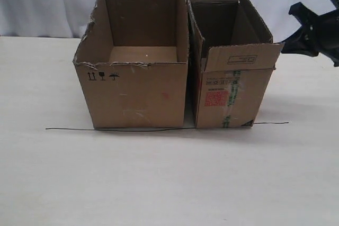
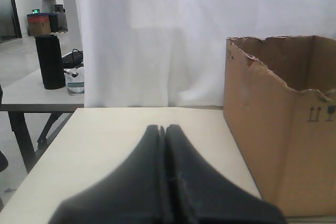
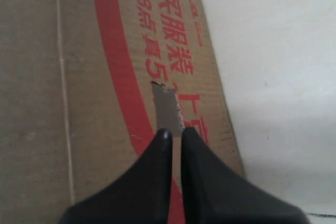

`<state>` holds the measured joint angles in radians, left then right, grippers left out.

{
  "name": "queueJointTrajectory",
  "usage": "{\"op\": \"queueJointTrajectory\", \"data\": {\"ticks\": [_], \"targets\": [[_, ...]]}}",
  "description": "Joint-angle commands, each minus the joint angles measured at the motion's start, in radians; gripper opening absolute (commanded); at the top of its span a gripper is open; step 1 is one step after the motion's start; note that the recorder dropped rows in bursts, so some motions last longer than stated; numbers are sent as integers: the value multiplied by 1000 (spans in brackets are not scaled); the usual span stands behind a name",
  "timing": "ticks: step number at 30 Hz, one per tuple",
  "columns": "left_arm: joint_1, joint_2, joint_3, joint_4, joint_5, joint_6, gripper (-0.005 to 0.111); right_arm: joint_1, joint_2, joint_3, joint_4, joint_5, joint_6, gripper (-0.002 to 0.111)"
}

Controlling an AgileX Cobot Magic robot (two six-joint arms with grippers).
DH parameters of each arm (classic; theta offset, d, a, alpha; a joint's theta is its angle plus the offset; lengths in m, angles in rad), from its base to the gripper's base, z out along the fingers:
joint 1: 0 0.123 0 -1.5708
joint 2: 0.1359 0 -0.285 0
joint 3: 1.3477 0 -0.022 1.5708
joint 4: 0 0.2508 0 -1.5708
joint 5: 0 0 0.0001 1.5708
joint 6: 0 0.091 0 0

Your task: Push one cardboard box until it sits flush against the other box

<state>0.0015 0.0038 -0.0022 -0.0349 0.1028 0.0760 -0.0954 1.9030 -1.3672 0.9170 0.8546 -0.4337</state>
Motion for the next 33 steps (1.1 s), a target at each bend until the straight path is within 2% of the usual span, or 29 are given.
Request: {"op": "queueJointTrajectory", "data": {"ticks": [1, 4, 9, 13, 33], "targets": [[4, -4, 2, -1, -9, -1, 0, 5, 40, -10, 22, 26, -20, 5], [4, -4, 2, -1, -9, -1, 0, 40, 59, -10, 22, 20, -26, 5], [4, -4, 2, -3, -9, -1, 0, 98, 144, -28, 55, -87, -19, 5], [4, -4, 2, -3, -4, -1, 0, 98, 214, -70, 115, 5, -18, 5], [4, -4, 2, -3, -4, -1, 0, 101, 217, -72, 115, 25, 54, 5]]}}
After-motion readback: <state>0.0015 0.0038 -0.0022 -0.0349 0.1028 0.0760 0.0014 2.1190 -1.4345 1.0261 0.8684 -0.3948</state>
